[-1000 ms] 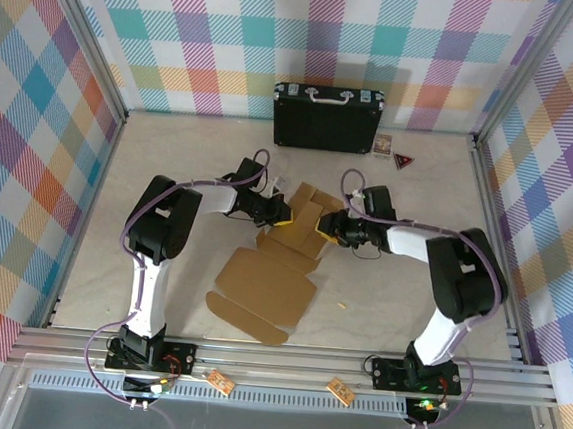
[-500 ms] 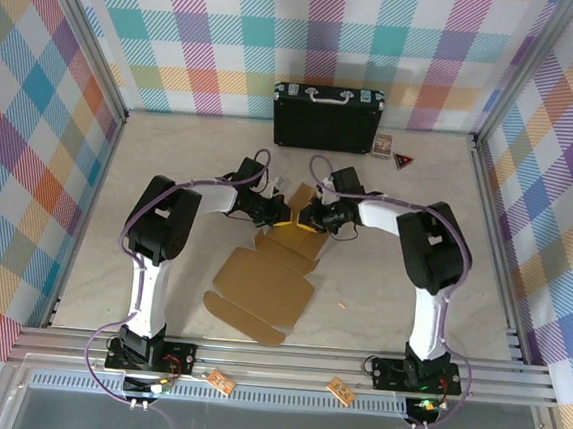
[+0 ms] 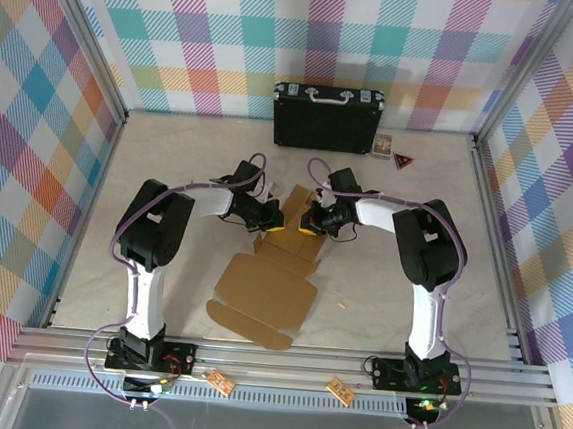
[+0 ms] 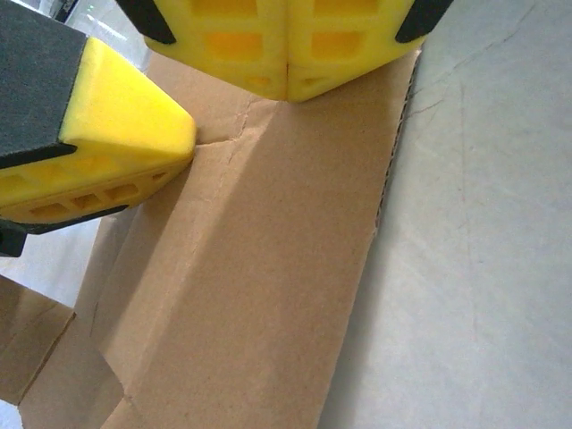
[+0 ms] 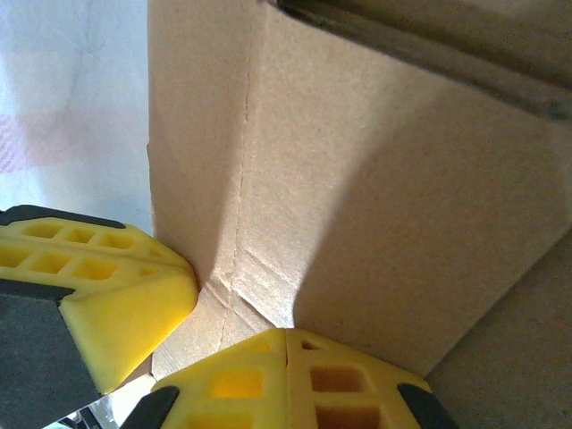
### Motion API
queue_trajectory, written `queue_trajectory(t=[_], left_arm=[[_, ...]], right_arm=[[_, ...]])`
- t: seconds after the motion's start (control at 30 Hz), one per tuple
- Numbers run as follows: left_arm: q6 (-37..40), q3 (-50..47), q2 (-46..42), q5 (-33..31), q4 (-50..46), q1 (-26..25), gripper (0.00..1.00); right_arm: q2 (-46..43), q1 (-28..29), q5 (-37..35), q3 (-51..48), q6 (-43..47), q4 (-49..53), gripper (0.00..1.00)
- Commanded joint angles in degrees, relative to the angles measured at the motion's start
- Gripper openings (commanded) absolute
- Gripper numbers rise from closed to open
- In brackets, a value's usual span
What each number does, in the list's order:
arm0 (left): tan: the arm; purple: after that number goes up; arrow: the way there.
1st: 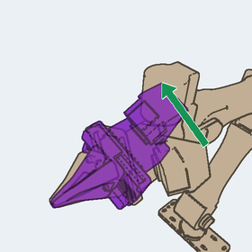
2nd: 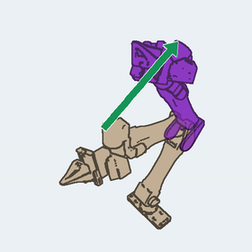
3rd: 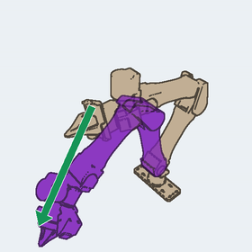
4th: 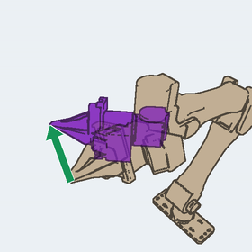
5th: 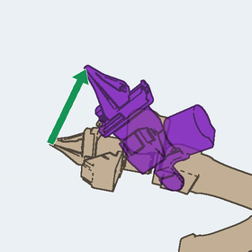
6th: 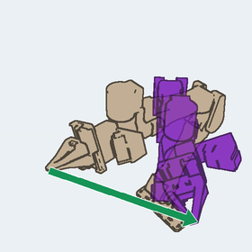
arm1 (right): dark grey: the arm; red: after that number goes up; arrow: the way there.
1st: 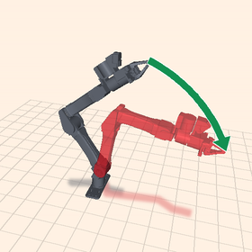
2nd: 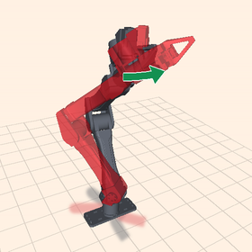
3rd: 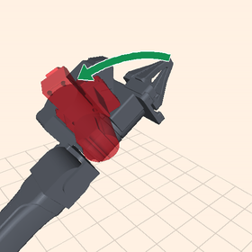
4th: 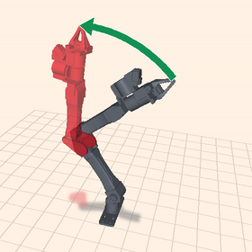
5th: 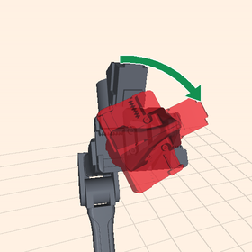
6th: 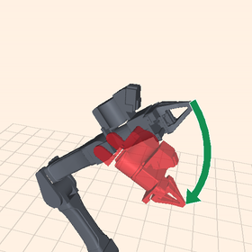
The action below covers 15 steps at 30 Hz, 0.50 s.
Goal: Fold the paper box
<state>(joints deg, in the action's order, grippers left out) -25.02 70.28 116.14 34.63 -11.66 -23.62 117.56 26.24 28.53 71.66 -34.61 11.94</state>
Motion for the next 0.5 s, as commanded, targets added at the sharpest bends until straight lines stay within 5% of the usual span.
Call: queue_trajectory(t=[0.0,0.2,0.47], left_arm=[[0.23,-3.93,-1.33,-1.01,-4.77,-0.68,0.0],[5.47,-4.11,-4.08,-11.04,-14.02,-1.22,0.0],[5.52,2.3,-3.11,-10.04,-15.95,-0.63,0.0]], right_arm=[[3.82,-0.4,-5.08,-0.99,0.77,6.97,0.04],[3.91,-0.4,-4.83,-0.91,0.86,6.9,0.04],[3.9,-0.22,-4.87,-0.82,1.21,7.02,0.04]])
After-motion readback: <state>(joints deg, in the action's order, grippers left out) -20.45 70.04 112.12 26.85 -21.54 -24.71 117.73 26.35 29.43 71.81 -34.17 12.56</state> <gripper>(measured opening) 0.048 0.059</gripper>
